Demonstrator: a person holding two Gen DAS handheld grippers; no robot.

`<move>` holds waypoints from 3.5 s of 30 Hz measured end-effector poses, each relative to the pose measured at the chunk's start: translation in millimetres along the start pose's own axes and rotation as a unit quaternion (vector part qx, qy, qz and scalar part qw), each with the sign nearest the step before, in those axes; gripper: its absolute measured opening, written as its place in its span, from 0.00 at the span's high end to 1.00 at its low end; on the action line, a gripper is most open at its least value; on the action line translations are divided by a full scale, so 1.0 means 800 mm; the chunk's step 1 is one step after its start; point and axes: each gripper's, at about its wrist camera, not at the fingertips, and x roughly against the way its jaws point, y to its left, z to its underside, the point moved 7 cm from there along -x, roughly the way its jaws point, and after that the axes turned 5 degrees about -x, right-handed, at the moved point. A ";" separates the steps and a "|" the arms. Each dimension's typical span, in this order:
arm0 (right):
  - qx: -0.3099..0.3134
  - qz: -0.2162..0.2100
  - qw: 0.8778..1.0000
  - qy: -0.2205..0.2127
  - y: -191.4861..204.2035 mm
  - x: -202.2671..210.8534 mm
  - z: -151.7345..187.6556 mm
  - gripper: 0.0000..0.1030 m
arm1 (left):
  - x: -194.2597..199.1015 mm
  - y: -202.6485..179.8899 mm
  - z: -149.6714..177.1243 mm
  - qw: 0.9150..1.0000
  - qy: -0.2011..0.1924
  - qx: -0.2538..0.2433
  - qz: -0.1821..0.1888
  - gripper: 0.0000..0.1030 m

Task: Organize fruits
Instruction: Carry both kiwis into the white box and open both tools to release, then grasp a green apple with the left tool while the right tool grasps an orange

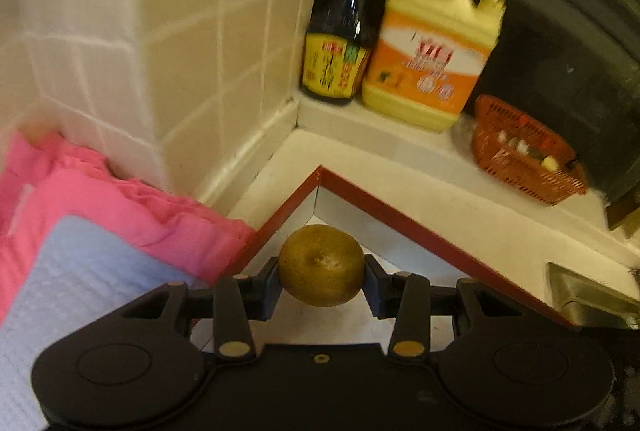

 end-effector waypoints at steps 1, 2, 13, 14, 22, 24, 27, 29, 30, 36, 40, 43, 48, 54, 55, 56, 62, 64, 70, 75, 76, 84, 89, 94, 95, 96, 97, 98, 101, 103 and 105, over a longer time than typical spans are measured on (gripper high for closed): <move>0.004 -0.002 1.000 0.002 0.000 -0.005 -0.001 0.32 | -0.013 -0.001 0.000 1.000 0.007 -0.003 -0.001 0.51; 0.007 -0.003 1.000 0.003 0.002 -0.009 -0.001 0.32 | -0.022 0.000 0.000 1.000 0.013 -0.005 -0.002 0.51; 0.084 0.035 0.995 0.031 0.019 -0.059 0.014 0.32 | -0.068 -0.021 0.011 0.996 0.055 -0.069 0.021 0.49; 0.083 0.035 0.995 0.035 0.020 -0.062 0.018 0.32 | -0.069 -0.021 0.013 0.996 0.059 -0.065 0.029 0.49; 0.081 0.040 0.995 0.048 0.023 -0.058 0.021 0.32 | -0.053 -0.010 0.026 0.994 0.078 -0.019 0.073 0.23; 0.085 0.037 0.995 0.040 0.027 -0.040 0.018 0.26 | -0.036 -0.006 0.028 0.994 0.072 -0.019 0.076 0.23; 0.113 0.073 0.990 0.031 0.031 -0.005 0.024 0.21 | 0.005 0.007 0.032 0.997 0.056 -0.040 0.039 0.23; 0.132 0.096 0.986 0.019 0.033 0.021 0.032 0.19 | 0.040 0.022 0.037 0.998 0.040 -0.035 0.026 0.23; 0.134 0.102 0.986 0.014 0.033 0.032 0.035 0.19 | 0.057 0.029 0.042 0.999 0.031 -0.030 0.021 0.23; 0.151 0.087 0.984 -0.018 0.064 0.083 0.036 0.12 | 0.165 0.086 0.127 0.998 -0.010 0.064 -0.026 0.22; 0.183 0.053 0.981 -0.041 0.123 0.088 0.037 0.07 | 0.239 0.125 0.222 0.989 -0.015 0.121 -0.079 0.23; 0.214 0.010 0.976 -0.035 0.182 0.078 0.045 0.07 | 0.305 0.163 0.279 0.976 -0.006 0.139 -0.167 0.22; 0.291 -0.032 0.956 -0.012 0.283 0.051 0.081 0.06 | 0.423 0.217 0.371 0.919 0.003 0.193 -0.343 0.22; 0.367 -0.040 0.930 -0.003 0.370 0.026 0.119 0.06 | 0.504 0.255 0.455 0.876 0.010 0.250 -0.413 0.22; 0.364 -0.050 0.930 0.003 0.385 0.022 0.124 0.06 | 0.512 0.267 0.464 0.870 0.005 0.266 -0.415 0.22; 0.356 -0.065 0.932 0.016 0.396 0.017 0.124 0.06 | 0.519 0.279 0.474 0.866 -0.003 0.283 -0.413 0.22; 0.284 -0.122 0.948 0.072 0.432 -0.015 0.120 0.06 | 0.516 0.367 0.488 0.838 -0.045 0.356 -0.411 0.22; 0.256 -0.129 0.955 0.078 0.436 -0.032 0.114 0.06 | 0.496 0.409 0.492 0.832 -0.043 0.373 -0.408 0.22; 0.196 -0.121 0.967 0.107 0.456 -0.104 0.116 0.06 | 0.446 0.475 0.519 0.801 -0.018 0.412 -0.434 0.22; 0.157 -0.138 0.969 0.133 0.481 -0.157 0.127 0.11 | 0.419 0.502 0.540 0.795 -0.005 0.427 -0.430 0.22; 0.139 -0.149 0.970 0.136 0.484 -0.164 0.125 0.11 | 0.416 0.504 0.541 0.796 -0.004 0.425 -0.432 0.23; 0.054 -0.152 0.975 0.153 0.501 -0.221 0.114 0.11 | 0.403 0.522 0.547 0.789 -0.015 0.430 -0.438 0.22; 0.068 -0.140 0.977 0.143 0.510 -0.230 0.121 0.18 | 0.394 0.522 0.550 0.788 -0.012 0.423 -0.448 0.22; 0.059 -0.132 0.980 0.134 0.512 -0.232 0.120 0.29 | 0.388 0.527 0.551 0.786 -0.008 0.421 -0.452 0.23; 0.059 -0.133 0.980 0.134 0.513 -0.231 0.120 0.32 | 0.386 0.526 0.551 0.786 -0.007 0.419 -0.454 0.22; 0.067 -0.136 0.979 0.136 0.516 -0.230 0.122 0.36 | 0.385 0.524 0.552 0.787 -0.007 0.416 -0.456 0.22; 0.078 -0.137 0.978 0.138 0.520 -0.231 0.123 0.40 | 0.384 0.522 0.553 0.787 -0.010 0.415 -0.456 0.22; 0.093 -0.134 0.977 0.136 0.523 -0.229 0.126 0.42 | 0.384 0.520 0.555 0.787 -0.014 0.416 -0.455 0.23; 0.103 -0.133 0.977 0.130 0.523 -0.223 0.128 0.42 | 0.382 0.528 0.559 0.787 -0.028 0.422 -0.449 0.23; 0.095 -0.138 0.977 0.131 0.519 -0.223 0.127 0.42 | 0.382 0.528 0.562 0.788 -0.030 0.424 -0.445 0.22; 0.080 -0.145 0.977 0.131 0.515 -0.226 0.126 0.42 | 0.382 0.533 0.564 0.789 -0.026 0.418 -0.450 0.23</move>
